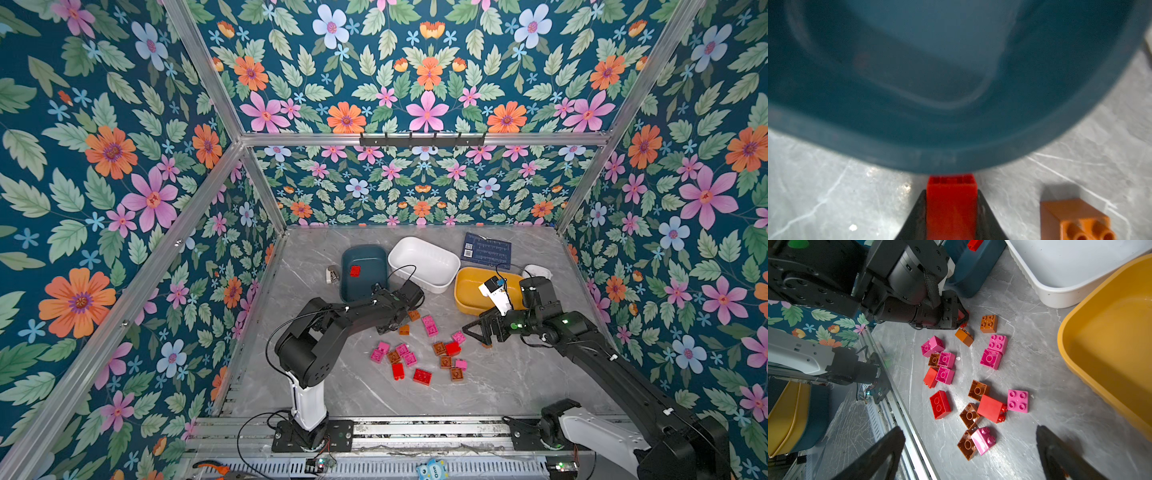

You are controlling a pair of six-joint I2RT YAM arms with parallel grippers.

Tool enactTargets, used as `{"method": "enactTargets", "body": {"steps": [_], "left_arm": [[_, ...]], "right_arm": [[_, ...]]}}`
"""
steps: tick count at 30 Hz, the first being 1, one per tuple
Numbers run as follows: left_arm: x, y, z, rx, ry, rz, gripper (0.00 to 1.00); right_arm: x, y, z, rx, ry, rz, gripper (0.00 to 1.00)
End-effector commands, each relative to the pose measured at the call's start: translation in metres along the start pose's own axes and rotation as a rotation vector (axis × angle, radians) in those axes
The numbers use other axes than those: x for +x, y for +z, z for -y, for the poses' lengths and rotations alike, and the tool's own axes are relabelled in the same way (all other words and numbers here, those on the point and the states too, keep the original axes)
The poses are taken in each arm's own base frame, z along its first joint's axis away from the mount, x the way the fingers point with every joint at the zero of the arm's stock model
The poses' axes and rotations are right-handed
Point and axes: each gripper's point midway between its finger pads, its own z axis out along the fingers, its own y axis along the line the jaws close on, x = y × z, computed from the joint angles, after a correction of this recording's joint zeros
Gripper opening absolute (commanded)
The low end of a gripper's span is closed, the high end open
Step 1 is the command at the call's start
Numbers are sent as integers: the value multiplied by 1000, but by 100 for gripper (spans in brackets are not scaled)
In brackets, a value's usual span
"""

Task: Sort the legos into containers by color
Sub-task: Pick up the lego from the center of the table.

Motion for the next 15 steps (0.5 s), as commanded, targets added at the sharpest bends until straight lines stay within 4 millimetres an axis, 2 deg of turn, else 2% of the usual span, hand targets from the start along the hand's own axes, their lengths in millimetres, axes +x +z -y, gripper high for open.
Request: {"method": "enactTargets", "body": {"steps": [1, 9, 12, 15], "left_arm": [[-4, -12, 2, 11, 49, -3, 28], [-30, -72, 22, 104, 201, -7, 31], [-54, -88, 26, 119, 272, 23, 30], [-89, -83, 18, 91, 318, 56, 30]], "right_arm": [[-1, -1, 0, 4, -11, 1, 99], [-12, 0, -3, -17, -14, 24, 99], [-16, 1, -3, -24, -13, 36, 99], [-19, 2, -4, -34, -11, 44, 99]]}}
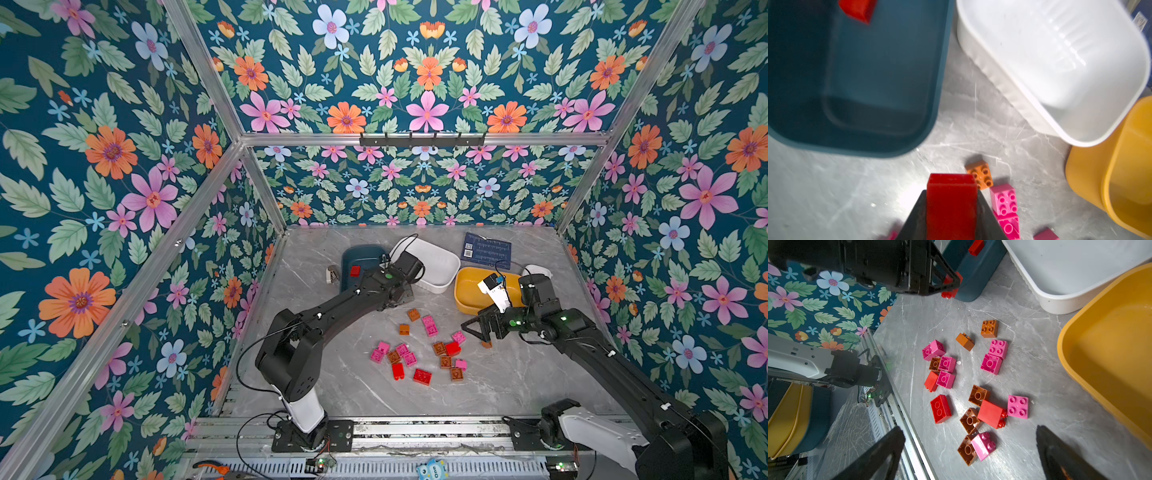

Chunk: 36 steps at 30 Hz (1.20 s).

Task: Sort the legos into containers by color
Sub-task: Place the lego in the container.

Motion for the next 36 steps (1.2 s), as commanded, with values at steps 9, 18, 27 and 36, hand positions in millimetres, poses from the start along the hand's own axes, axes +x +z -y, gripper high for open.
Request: {"method": "enactTargets", "body": {"steps": [9, 18, 27, 36], "left_arm": [[-68, 59, -89, -222, 248, -29, 30], [-82, 101, -115, -316, 277, -41, 36], [-95, 82, -110, -290, 246, -24, 69], [-49, 18, -71, -76, 185, -73, 78]], "right_arm": [[-10, -2, -4, -11, -10, 31, 99], [-10, 2, -1, -13, 3, 23, 99], [-7, 1, 1, 3, 2, 14, 99], [-10, 3, 3, 5, -5, 14, 99]]}}
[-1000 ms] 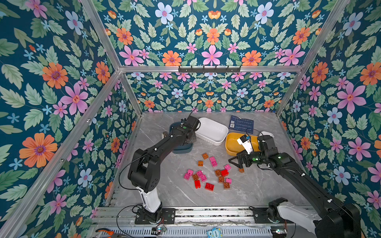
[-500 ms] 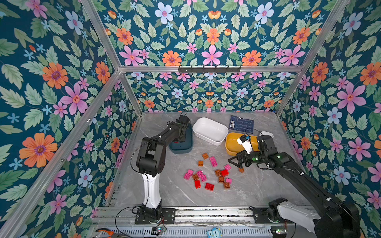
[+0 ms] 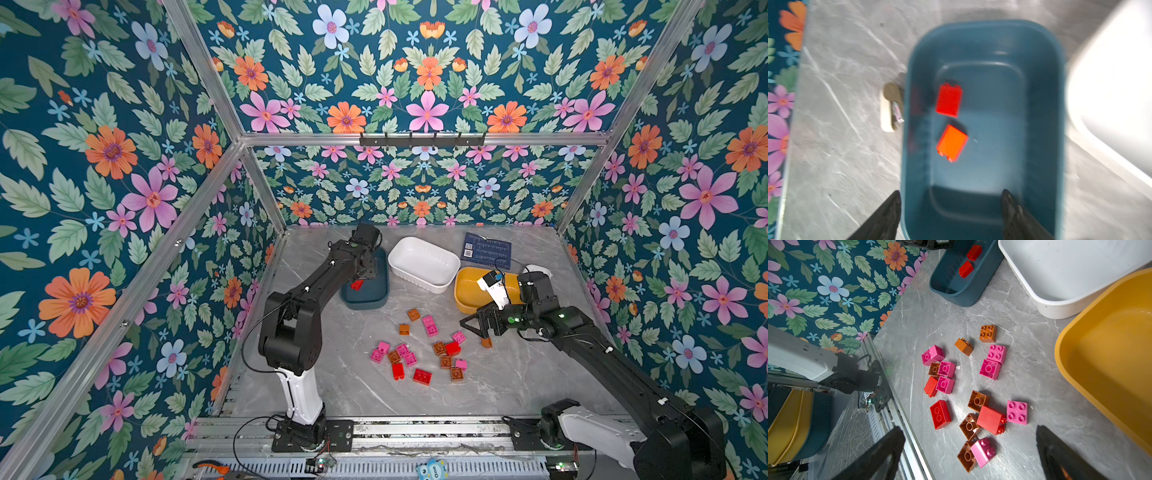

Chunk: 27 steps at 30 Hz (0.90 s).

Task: Sort the legos into containers by color
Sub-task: Place the lego in the container, then rotate the lego at the center of the table.

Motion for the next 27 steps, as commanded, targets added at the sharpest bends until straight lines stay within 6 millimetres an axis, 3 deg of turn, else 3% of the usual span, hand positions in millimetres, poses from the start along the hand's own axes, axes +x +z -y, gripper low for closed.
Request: {"method": "enactTargets", "body": {"steps": [1, 5, 11, 17, 21, 27], "left_arm": [[37, -20, 19, 76, -2, -81, 78], [84, -40, 30, 73, 62, -146, 80], [139, -59, 49, 103, -48, -189, 79], [172, -60, 65, 167, -160, -207, 76], [194, -58, 67, 177, -49, -239, 76], [212, -44, 47, 75, 137, -289, 71]], "right_arm": [[-5, 0, -1, -4, -15, 8, 99], [-4, 0, -2, -8, -19, 2, 99], [-1, 1, -3, -21, -12, -10, 99], [-1, 2, -4, -35, -4, -9, 99], [1, 2, -4, -35, -2, -13, 99], [3, 3, -4, -38, 0, -16, 99]]}}
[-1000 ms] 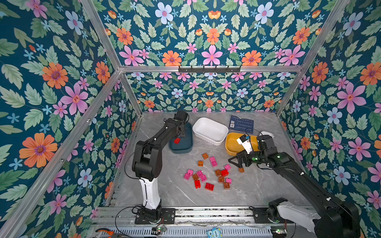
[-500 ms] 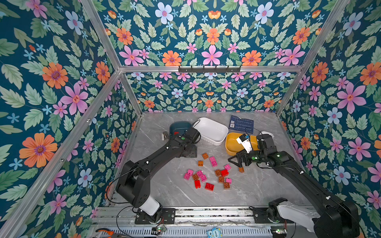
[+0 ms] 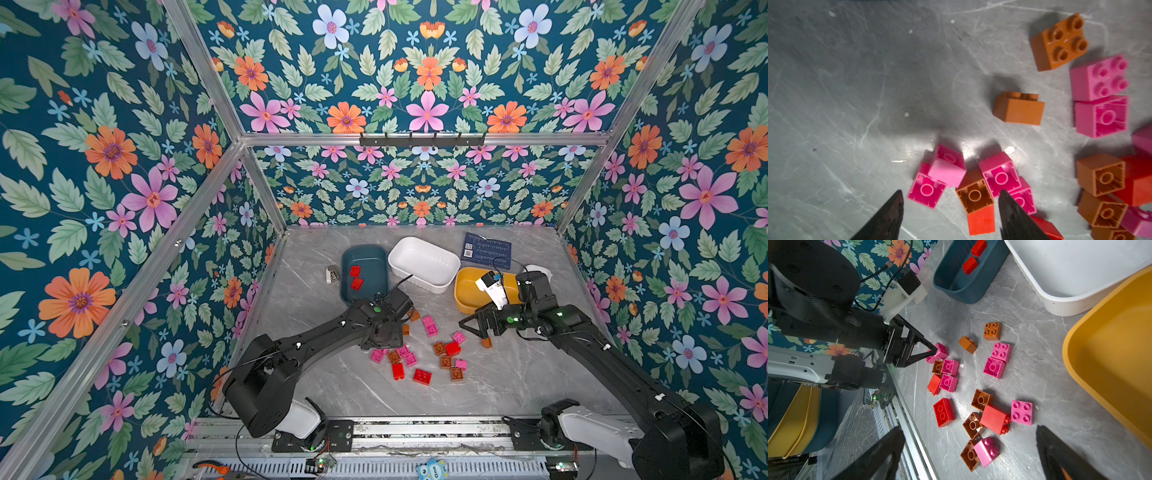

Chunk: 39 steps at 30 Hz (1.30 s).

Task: Sort the legos into containers by color
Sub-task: Rotate the lego at the center of the table.

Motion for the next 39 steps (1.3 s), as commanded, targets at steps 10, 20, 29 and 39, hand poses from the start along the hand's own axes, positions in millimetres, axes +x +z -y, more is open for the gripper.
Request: {"method": "enactTargets", "body": {"steps": [10, 20, 29, 39], "left_arm": [[8, 19, -16, -82, 256, -80, 67], [-8, 29, -36, -131, 269, -77, 65], [-45, 34, -61, -192, 184, -12, 66], [-33, 23, -39, -32, 398, -73, 61]], "right_arm": [[4, 0, -2, -9, -4, -1, 99], [4, 1, -1, -11, -3, -4, 99], [3, 1, 1, -2, -1, 0, 99], [3, 1, 0, -5, -1, -5, 99]]}}
